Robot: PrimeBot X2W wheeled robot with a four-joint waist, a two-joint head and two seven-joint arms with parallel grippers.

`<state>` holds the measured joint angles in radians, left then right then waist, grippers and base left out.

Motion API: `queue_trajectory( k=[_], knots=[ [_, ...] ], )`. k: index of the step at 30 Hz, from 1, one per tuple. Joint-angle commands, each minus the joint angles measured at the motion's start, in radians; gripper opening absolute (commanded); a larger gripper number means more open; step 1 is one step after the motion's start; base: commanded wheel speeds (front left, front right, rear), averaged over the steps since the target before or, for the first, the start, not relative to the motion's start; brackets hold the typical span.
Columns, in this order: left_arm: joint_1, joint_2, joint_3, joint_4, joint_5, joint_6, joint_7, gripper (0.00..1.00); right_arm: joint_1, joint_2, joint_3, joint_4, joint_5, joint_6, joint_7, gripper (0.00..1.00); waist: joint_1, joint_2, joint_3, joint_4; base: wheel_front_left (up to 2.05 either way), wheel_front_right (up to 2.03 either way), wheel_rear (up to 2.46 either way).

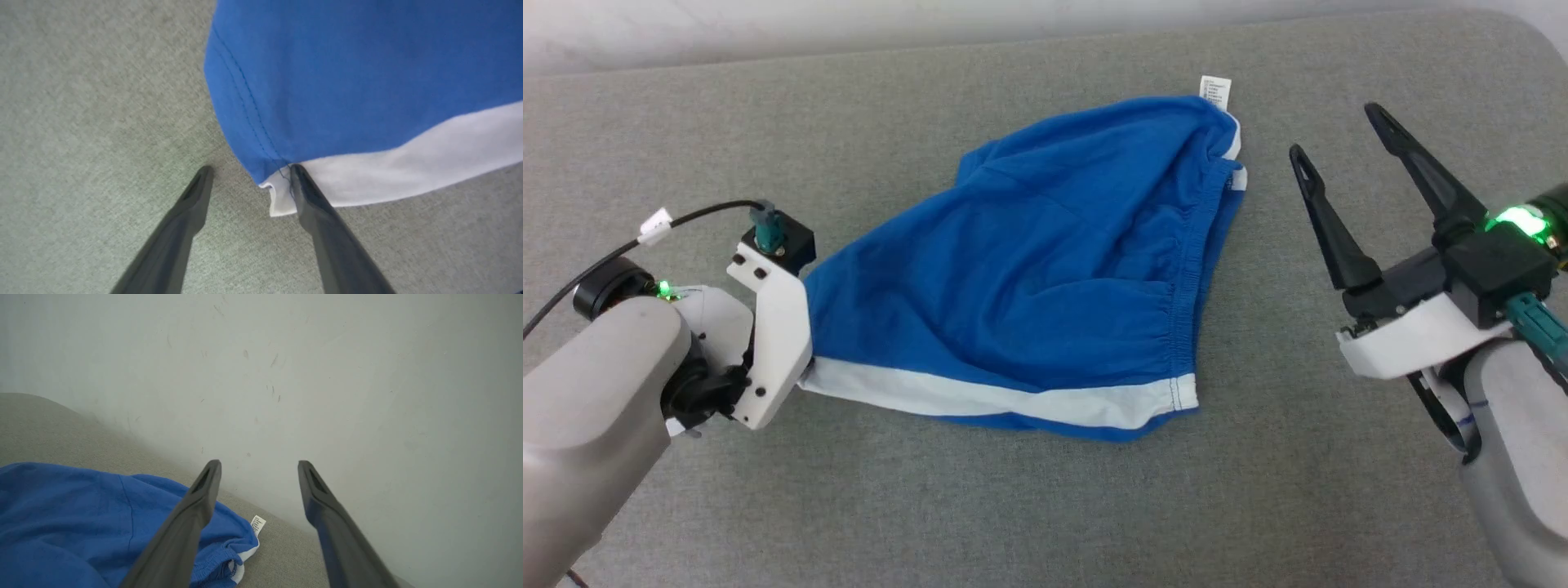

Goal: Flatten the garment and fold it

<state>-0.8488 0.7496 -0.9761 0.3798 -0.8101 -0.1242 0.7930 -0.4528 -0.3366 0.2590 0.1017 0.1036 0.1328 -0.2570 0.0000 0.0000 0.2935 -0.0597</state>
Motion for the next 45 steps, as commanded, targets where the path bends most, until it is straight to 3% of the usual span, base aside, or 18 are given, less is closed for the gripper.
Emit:
queue_trajectory(
  k=[1, 2, 9, 16, 21, 26, 30, 36, 42, 43, 44, 45],
  knots=[
    [0.018, -0.020, -0.037, 0.020, -0.007, -0.006, -0.002, 0.40, -0.024, -0.008, 0.009, 0.007, 0.001, -0.002, -0.005, 1.00, 0.0000, 0.0000, 0.003, -0.004, 0.00, 0.00, 0.00],
    [0.016, -0.021, -0.049, 0.020, -0.015, -0.006, -0.005, 0.00, -0.035, -0.018, 0.022, 0.013, 0.003, -0.002, -0.005, 1.00, 0.0000, 0.0000, 0.000, -0.003, 0.00, 0.00, 0.00],
    [-0.006, -0.003, -0.083, -0.003, -0.070, -0.006, -0.094, 0.00, -0.131, -0.138, 0.177, 0.074, 0.113, -0.002, 0.044, 1.00, 0.0000, 0.0000, -0.044, 0.029, 0.00, 0.00, 0.00],
    [0.001, 0.013, -0.110, -0.033, -0.095, -0.006, -0.176, 0.00, -0.272, -0.382, 0.586, -0.053, 0.470, -0.002, 0.402, 1.00, 0.0000, 0.0000, -0.073, 0.060, 0.00, 0.00, 0.00],
    [0.001, 0.006, -0.120, -0.031, -0.105, -0.006, -0.209, 0.00, -0.364, -0.470, 0.788, -0.115, 0.716, -0.002, 0.626, 1.00, 0.0000, 0.0000, -0.069, 0.073, 0.00, 0.00, 0.00],
    [-0.014, -0.010, -0.129, -0.023, -0.104, -0.006, -0.231, 0.00, -0.413, -0.478, 0.900, -0.105, 0.839, -0.002, 0.708, 1.00, 0.0000, 0.0000, -0.055, 0.086, 0.00, 0.00, 0.00],
    [-0.034, -0.031, -0.142, -0.012, -0.101, -0.006, -0.250, 0.00, -0.436, -0.444, 0.965, -0.049, 0.905, -0.002, 0.707, 1.00, 0.0000, 0.0000, -0.038, 0.104, 0.00, 0.00, 0.00],
    [-0.063, -0.056, -0.162, 0.008, -0.101, -0.006, -0.279, 0.00, -0.431, -0.365, 1.005, 0.063, 0.960, -0.002, 0.655, 1.00, 0.0000, 0.0000, -0.009, 0.131, 0.00, 0.00, 0.00],
    [-0.076, -0.071, -0.185, 0.040, -0.114, -0.007, -0.318, 0.00, -0.378, -0.322, 1.020, 0.124, 0.934, -0.002, 0.674, 1.00, 0.0000, 0.0000, -0.001, 0.143, 0.00, 0.00, 0.00],
    [-0.075, -0.073, -0.189, 0.046, -0.118, -0.007, -0.325, 0.00, -0.364, -0.321, 1.020, 0.123, 0.922, -0.002, 0.677, 0.60, 0.0000, 0.0000, -0.003, 0.144, 0.00, 0.00, 0.00],
    [-0.074, -0.074, -0.193, 0.051, -0.121, -0.007, -0.335, 0.00, -0.352, -0.321, 1.021, 0.115, 0.912, -0.002, 0.674, 0.00, 0.0000, 0.0000, -0.006, 0.143, 0.00, 0.00, 0.00],
    [-0.072, -0.074, -0.195, 0.056, -0.125, -0.007, -0.346, 0.00, -0.348, -0.324, 1.021, 0.107, 0.902, -0.002, 0.655, 0.00, 0.0000, 0.0000, -0.010, 0.143, 0.00, 0.00, 0.00]
  ],
)
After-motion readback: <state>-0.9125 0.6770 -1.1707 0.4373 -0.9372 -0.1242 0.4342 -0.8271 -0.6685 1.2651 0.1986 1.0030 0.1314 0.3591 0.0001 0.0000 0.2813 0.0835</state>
